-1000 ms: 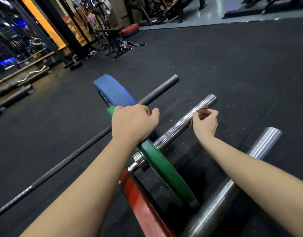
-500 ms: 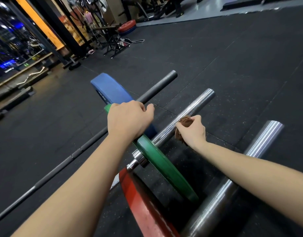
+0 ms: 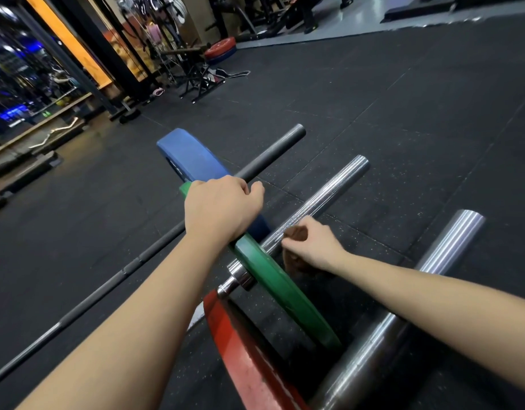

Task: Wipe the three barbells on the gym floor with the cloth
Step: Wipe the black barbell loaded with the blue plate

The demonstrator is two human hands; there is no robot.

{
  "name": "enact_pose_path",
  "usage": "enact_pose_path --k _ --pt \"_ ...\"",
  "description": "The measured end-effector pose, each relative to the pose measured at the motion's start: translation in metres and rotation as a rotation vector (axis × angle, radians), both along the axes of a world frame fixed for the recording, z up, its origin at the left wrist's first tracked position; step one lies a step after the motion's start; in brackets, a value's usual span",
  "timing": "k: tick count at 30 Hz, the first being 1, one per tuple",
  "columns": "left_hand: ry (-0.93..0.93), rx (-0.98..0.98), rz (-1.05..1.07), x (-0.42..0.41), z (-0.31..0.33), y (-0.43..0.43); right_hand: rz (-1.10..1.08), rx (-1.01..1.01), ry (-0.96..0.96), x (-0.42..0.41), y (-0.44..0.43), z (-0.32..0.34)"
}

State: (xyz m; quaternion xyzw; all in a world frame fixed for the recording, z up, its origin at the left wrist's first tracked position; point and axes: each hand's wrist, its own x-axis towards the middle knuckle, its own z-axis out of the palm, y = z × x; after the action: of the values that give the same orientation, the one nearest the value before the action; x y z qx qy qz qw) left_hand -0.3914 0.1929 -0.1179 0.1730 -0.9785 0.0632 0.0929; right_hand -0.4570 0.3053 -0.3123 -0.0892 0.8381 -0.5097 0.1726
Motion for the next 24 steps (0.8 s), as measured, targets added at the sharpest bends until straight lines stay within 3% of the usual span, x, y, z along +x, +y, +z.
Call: enact_pose_path --k 4,9,12,19,24 --pt "-0.001 0.007 0.007 -0.002 -0.001 -0.002 0.05 -0.043 0.018 0.007 -0.006 -0.005" --pt "0.021 0.013 0.011 -0.001 -0.001 -0.001 -0.264 -0.213 -0.028 -0.004 0.008 0.007" --pt "0.025 0.019 0.004 0.001 0.0 0.002 -0.345 -0.196 -0.028 -0.012 0.017 0.011" --pt "0.013 0.012 0.003 0.004 0.002 0.004 -0.113 0.028 0.084 0.002 0.007 0.009" --pt "0.002 0.005 0.01 0.0 0.001 0.002 0.224 0.019 0.202 0.024 -0.013 0.005"
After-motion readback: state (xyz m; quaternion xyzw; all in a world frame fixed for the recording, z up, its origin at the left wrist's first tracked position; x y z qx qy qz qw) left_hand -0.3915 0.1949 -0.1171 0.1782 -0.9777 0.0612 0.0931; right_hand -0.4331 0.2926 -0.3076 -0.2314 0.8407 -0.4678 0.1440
